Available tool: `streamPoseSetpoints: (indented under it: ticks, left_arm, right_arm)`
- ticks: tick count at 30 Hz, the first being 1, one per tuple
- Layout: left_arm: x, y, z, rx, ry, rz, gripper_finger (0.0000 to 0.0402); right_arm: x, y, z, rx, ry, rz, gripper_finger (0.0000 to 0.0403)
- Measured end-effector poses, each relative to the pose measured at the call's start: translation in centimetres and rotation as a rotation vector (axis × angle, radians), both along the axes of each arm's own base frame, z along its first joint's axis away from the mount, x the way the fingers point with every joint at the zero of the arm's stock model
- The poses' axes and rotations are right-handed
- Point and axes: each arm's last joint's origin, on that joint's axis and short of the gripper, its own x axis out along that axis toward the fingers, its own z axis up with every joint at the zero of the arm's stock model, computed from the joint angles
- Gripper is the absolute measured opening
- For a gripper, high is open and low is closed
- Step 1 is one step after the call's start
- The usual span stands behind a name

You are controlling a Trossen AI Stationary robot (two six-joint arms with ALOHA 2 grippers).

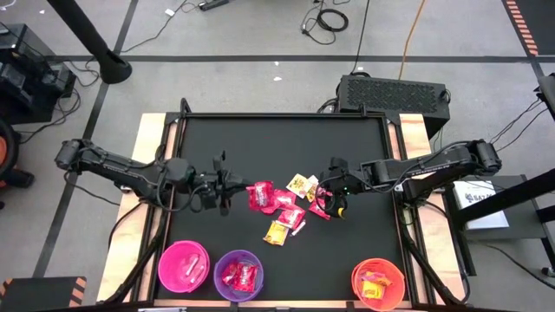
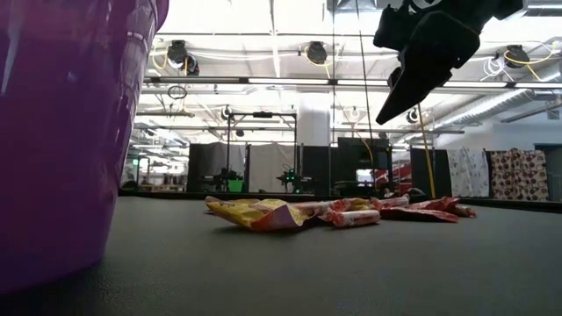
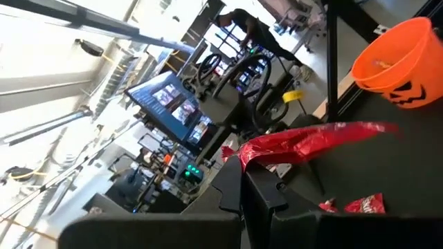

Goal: Sort candy by brand, put in halloween buckets
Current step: Put the red candy into the violet bucket

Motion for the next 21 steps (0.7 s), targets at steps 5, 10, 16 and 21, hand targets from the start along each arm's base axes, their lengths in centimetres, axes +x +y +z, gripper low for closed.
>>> streamPoseSetpoints:
  ticks: [5, 10, 16, 21]
  left_arm:
    - [-0.1, 0.2, 0.8, -0.218, -0.080, 0.081, 0.0000]
    - [-1.1, 0.8, 2.4, -0.562, -0.222, 0.144, 0.0000]
    - [-2.1, 1.1, 3.2, -0.895, -0.296, 0.123, 0.0000]
    - [-2.2, 0.5, 3.1, -0.931, -0.268, 0.058, 0.0000]
  right_arm:
    - [0.0, 0.0, 0.0, 0.001, 0.000, -0.001, 0.0238]
    - [0.0, 0.0, 0.0, 0.002, 0.000, -0.001, 0.0238]
    - [0.0, 0.0, 0.0, 0.007, 0.001, 0.000, 0.0238]
    - [0.0, 0.0, 0.0, 0.007, 0.000, 0.001, 0.0238]
